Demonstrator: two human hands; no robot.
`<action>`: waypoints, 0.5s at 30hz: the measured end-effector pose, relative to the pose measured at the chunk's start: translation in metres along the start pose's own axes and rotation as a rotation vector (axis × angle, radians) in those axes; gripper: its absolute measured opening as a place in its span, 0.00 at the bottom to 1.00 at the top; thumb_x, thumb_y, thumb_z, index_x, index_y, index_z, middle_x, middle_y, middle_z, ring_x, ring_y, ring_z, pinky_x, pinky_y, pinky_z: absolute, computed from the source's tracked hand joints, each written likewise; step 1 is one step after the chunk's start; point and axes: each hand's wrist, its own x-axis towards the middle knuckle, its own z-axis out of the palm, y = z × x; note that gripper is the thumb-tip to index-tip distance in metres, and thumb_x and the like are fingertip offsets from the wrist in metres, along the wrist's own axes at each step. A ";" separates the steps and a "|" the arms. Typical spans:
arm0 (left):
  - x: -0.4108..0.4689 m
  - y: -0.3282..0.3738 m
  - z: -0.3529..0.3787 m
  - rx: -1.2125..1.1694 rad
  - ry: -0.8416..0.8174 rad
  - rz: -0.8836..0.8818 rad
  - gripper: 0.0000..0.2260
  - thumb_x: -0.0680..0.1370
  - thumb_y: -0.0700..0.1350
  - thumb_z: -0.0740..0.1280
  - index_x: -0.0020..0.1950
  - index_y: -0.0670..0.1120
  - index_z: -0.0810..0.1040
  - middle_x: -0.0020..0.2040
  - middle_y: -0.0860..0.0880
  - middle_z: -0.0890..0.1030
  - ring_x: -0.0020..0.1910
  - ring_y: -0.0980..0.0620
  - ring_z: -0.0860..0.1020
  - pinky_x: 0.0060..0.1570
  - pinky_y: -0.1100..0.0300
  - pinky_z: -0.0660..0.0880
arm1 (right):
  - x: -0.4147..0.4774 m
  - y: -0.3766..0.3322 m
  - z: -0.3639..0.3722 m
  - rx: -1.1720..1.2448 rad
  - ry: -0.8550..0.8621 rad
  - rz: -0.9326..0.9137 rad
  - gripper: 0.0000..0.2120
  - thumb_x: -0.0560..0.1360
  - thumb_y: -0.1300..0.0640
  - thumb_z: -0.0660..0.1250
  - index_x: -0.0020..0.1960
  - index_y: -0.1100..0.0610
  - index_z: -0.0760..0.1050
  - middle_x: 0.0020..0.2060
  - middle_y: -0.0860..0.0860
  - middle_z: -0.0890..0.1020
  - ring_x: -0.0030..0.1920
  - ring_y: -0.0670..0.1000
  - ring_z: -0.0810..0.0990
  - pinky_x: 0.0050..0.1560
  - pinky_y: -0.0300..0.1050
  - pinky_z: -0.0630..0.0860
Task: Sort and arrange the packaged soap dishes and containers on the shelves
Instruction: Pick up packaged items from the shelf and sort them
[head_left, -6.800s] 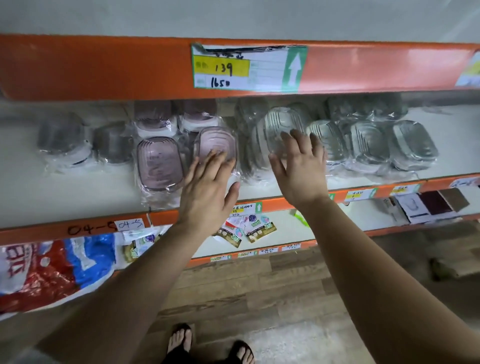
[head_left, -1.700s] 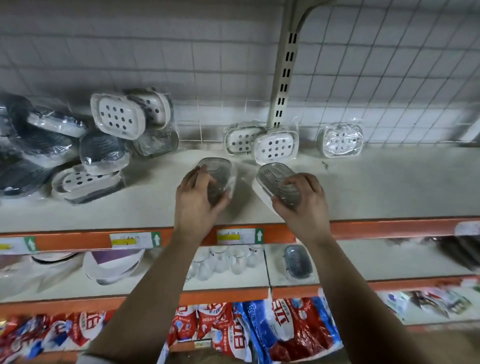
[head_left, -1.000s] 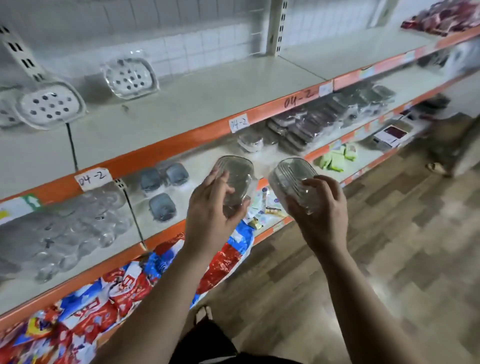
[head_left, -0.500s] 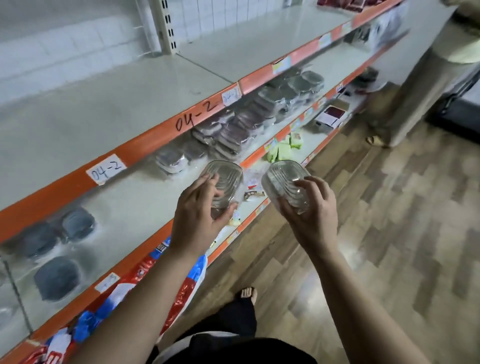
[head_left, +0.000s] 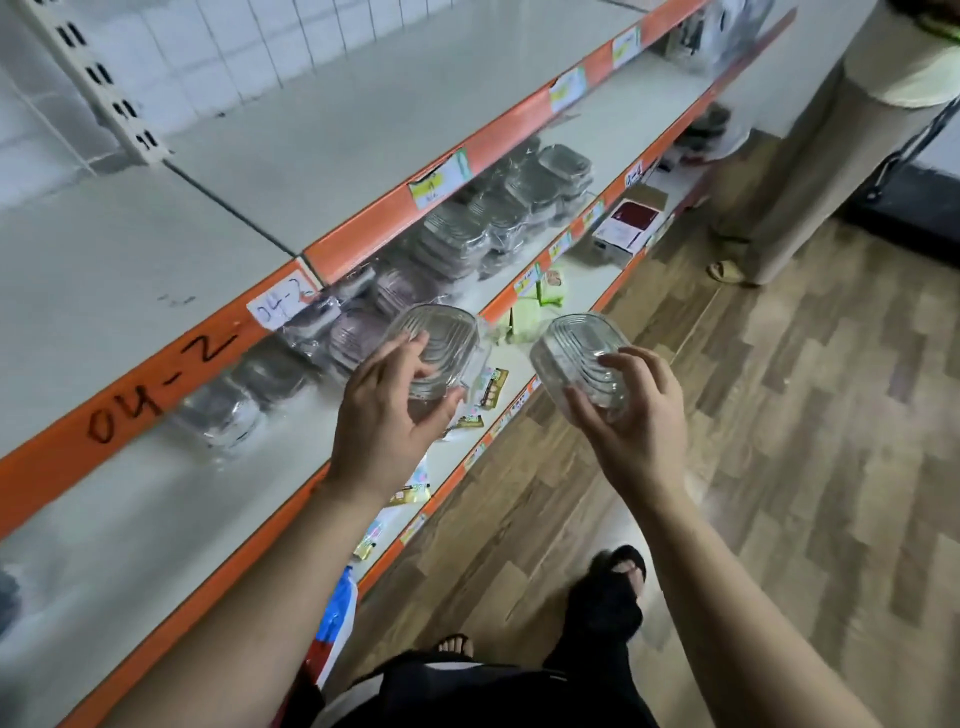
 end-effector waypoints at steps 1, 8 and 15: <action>0.011 0.002 0.013 0.013 0.009 -0.006 0.25 0.73 0.49 0.72 0.63 0.34 0.76 0.46 0.43 0.83 0.60 0.40 0.78 0.60 0.47 0.74 | 0.014 0.011 -0.001 0.000 -0.015 -0.010 0.18 0.70 0.54 0.77 0.55 0.61 0.79 0.57 0.56 0.78 0.61 0.57 0.75 0.62 0.55 0.71; 0.087 0.052 0.112 0.067 0.077 -0.113 0.25 0.74 0.51 0.71 0.63 0.34 0.75 0.46 0.44 0.82 0.63 0.41 0.76 0.62 0.49 0.72 | 0.133 0.098 -0.030 -0.005 -0.176 -0.151 0.20 0.71 0.51 0.76 0.57 0.60 0.78 0.58 0.56 0.78 0.60 0.58 0.75 0.63 0.52 0.70; 0.142 0.083 0.178 0.114 0.162 -0.277 0.25 0.75 0.55 0.68 0.62 0.36 0.77 0.49 0.44 0.82 0.60 0.43 0.78 0.59 0.52 0.74 | 0.240 0.157 -0.028 0.016 -0.303 -0.274 0.20 0.71 0.50 0.75 0.57 0.60 0.78 0.59 0.57 0.77 0.61 0.59 0.75 0.62 0.55 0.71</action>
